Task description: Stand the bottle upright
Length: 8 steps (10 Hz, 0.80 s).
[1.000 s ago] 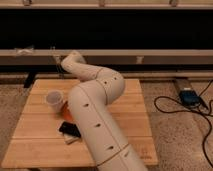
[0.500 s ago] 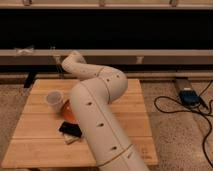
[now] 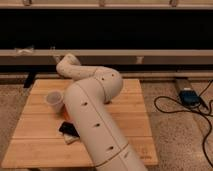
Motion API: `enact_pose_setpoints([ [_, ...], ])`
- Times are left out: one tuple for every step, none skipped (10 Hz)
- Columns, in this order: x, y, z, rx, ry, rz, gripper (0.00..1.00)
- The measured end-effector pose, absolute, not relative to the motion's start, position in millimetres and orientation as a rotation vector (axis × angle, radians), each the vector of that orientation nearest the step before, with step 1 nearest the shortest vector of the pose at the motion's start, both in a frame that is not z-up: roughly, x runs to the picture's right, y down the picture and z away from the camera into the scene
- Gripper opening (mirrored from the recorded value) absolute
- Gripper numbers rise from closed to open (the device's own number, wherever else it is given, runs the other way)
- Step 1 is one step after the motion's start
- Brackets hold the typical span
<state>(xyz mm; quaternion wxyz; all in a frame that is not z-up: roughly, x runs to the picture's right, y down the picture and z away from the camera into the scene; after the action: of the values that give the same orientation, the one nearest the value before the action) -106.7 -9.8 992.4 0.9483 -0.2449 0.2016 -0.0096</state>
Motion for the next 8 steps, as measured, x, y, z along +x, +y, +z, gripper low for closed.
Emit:
enact_pose_setpoints([
  [-113.6, -9.3, 993.7, -0.495, 0.405, -0.033, 0.78],
  [-119.6, -9.5, 995.2, -0.489, 0.400, -0.043, 0.78],
  [-124.6, -9.6, 996.9, -0.485, 0.396, -0.053, 0.78],
  [-130.1, -9.9, 998.9, -0.481, 0.392, -0.063, 0.78],
  [-133.8, -10.4, 1000.8, -0.478, 0.388, -0.070, 0.78],
  [-136.8, -11.4, 1003.3, -0.475, 0.386, -0.078, 0.78],
  [-138.7, -11.9, 1005.0, -0.474, 0.385, -0.085, 0.76],
  [-140.2, -11.7, 1007.1, -0.473, 0.386, -0.094, 0.70],
])
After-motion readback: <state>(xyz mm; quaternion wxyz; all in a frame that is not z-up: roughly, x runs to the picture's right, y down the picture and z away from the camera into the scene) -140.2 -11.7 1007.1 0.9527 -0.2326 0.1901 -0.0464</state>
